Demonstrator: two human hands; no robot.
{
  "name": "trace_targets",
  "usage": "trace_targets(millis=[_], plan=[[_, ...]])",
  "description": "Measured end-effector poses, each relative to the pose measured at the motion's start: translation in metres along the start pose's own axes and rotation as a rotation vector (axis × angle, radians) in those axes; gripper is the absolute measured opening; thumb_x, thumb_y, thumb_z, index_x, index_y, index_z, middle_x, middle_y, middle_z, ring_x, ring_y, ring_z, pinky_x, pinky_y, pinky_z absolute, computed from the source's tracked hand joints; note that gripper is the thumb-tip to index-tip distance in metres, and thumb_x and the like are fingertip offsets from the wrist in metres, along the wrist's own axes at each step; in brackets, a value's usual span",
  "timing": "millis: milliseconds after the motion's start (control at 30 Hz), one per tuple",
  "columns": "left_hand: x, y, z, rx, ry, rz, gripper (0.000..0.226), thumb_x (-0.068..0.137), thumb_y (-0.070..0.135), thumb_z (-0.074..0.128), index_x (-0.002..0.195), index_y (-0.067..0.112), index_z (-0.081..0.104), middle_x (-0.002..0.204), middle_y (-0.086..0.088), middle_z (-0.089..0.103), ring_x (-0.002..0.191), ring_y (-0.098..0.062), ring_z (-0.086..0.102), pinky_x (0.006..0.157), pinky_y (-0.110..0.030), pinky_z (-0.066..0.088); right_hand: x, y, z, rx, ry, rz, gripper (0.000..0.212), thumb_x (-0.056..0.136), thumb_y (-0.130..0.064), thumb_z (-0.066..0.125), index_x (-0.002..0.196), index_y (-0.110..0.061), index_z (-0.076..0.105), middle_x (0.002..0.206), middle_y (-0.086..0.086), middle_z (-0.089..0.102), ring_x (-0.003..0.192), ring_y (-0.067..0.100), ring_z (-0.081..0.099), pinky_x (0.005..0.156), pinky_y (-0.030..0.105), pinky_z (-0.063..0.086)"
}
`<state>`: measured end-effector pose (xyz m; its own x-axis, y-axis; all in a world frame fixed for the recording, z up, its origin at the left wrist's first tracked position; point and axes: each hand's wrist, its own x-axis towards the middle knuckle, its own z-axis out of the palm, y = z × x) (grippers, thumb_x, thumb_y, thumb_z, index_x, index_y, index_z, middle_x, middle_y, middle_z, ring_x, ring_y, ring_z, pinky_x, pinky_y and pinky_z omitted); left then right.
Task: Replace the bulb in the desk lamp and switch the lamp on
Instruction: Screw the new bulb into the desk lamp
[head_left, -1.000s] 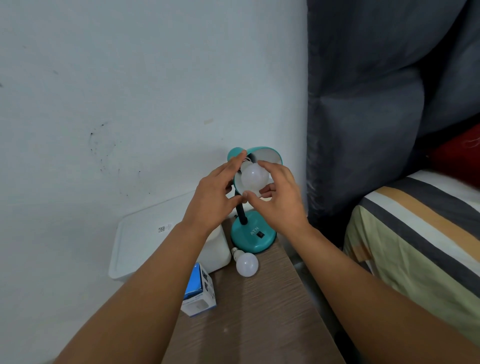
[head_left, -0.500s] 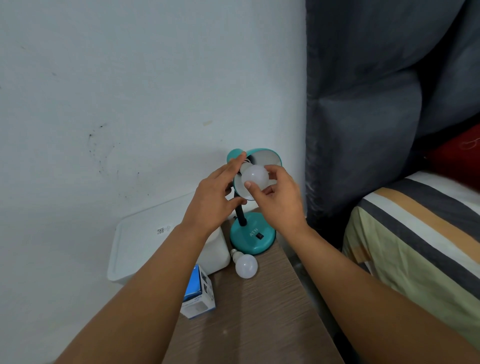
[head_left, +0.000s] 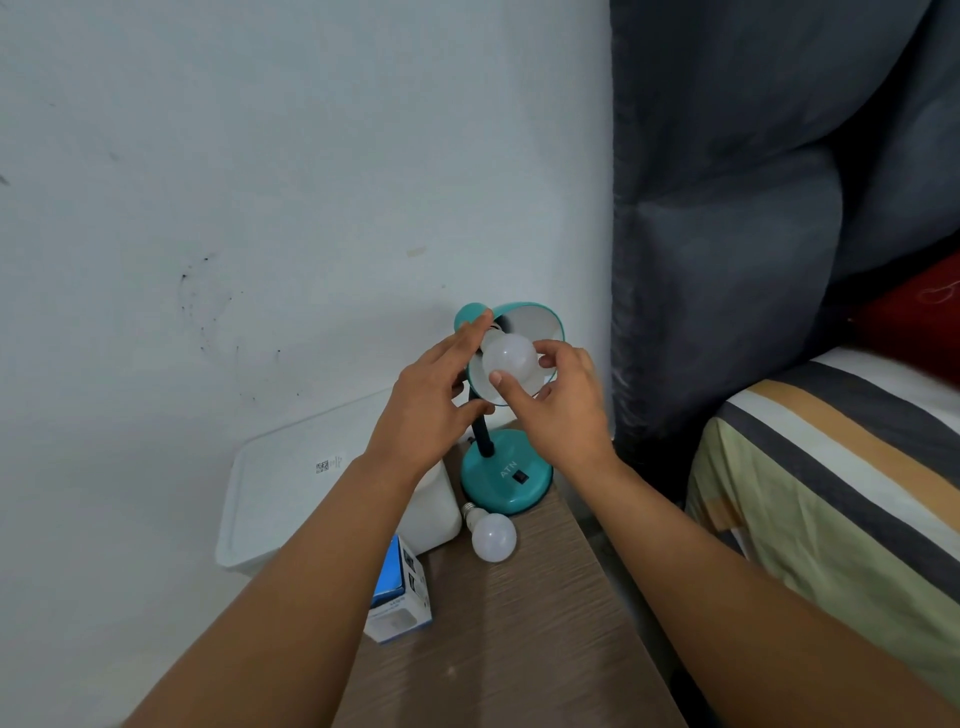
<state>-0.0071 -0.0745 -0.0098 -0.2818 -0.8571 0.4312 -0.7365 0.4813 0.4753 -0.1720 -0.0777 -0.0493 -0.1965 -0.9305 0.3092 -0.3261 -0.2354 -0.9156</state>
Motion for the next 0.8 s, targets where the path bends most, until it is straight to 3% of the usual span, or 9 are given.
trace_targets(millis=[200,300,367,500,633,733,800], plan=[[0.0,-0.001,0.001,-0.002,0.005,0.008,0.098,0.082,0.012,0.082,0.154,0.048,0.025,0.147,0.002,0.052,0.113,-0.012,0.06,0.096,-0.03,0.055,-0.005,0.005,0.004,0.017,-0.056,-0.052,0.065,0.079,-0.047,0.074,0.134,-0.033,0.043,0.12,-0.005,0.049,0.091,0.013,0.058,0.068,0.012,0.041],[0.0,-0.002,0.002,-0.004,0.004,0.006,0.101,0.081,0.011,0.083,0.153,0.049,0.024,0.147,0.002,0.052,0.111,-0.011,0.062,0.095,-0.028,0.055,-0.006,0.007,0.004,0.008,-0.053,-0.074,0.064,0.08,-0.039,0.076,0.133,-0.032,0.042,0.122,-0.003,0.05,0.1,0.016,0.056,0.076,0.018,0.044],[0.0,-0.002,0.002,0.004,0.004,0.006,0.101,0.08,0.01,0.083,0.154,0.048,0.024,0.148,0.002,0.052,0.109,-0.009,0.062,0.095,-0.026,0.055,-0.004,0.007,0.003,-0.013,-0.046,-0.046,0.061,0.081,-0.045,0.074,0.132,-0.028,0.045,0.121,-0.004,0.054,0.104,0.013,0.056,0.079,0.022,0.046],[-0.001,-0.001,0.001,0.024,0.007,0.025,0.103,0.081,0.011,0.083,0.153,0.051,0.021,0.148,0.002,0.052,0.108,-0.008,0.061,0.096,-0.024,0.054,-0.002,0.008,0.002,-0.08,-0.05,0.018,0.063,0.081,-0.061,0.065,0.128,-0.021,0.052,0.107,-0.005,0.058,0.098,0.01,0.056,0.069,0.017,0.04],[-0.001,0.0,0.002,-0.031,0.01,0.0,0.101,0.082,0.012,0.082,0.15,0.057,0.022,0.146,0.005,0.053,0.106,-0.008,0.062,0.096,-0.023,0.054,-0.005,0.01,-0.002,-0.079,-0.061,-0.019,0.076,0.078,-0.055,0.072,0.141,-0.025,0.042,0.11,-0.006,0.053,0.1,0.003,0.047,0.081,0.022,0.038],[-0.001,0.0,0.002,-0.012,0.011,0.01,0.105,0.081,0.012,0.083,0.15,0.058,0.02,0.146,0.006,0.053,0.106,-0.005,0.06,0.095,-0.022,0.053,-0.003,0.011,-0.005,-0.097,-0.057,-0.088,0.066,0.08,-0.048,0.073,0.137,-0.028,0.048,0.104,-0.006,0.052,0.093,0.003,0.047,0.075,0.017,0.037],[-0.001,-0.001,0.002,-0.002,0.009,0.015,0.105,0.081,0.011,0.084,0.151,0.056,0.02,0.147,0.005,0.053,0.108,-0.007,0.061,0.095,-0.025,0.054,-0.001,0.009,-0.005,-0.129,-0.049,-0.059,0.059,0.08,-0.057,0.069,0.129,-0.027,0.055,0.096,-0.009,0.053,0.086,0.003,0.049,0.066,0.013,0.035]])
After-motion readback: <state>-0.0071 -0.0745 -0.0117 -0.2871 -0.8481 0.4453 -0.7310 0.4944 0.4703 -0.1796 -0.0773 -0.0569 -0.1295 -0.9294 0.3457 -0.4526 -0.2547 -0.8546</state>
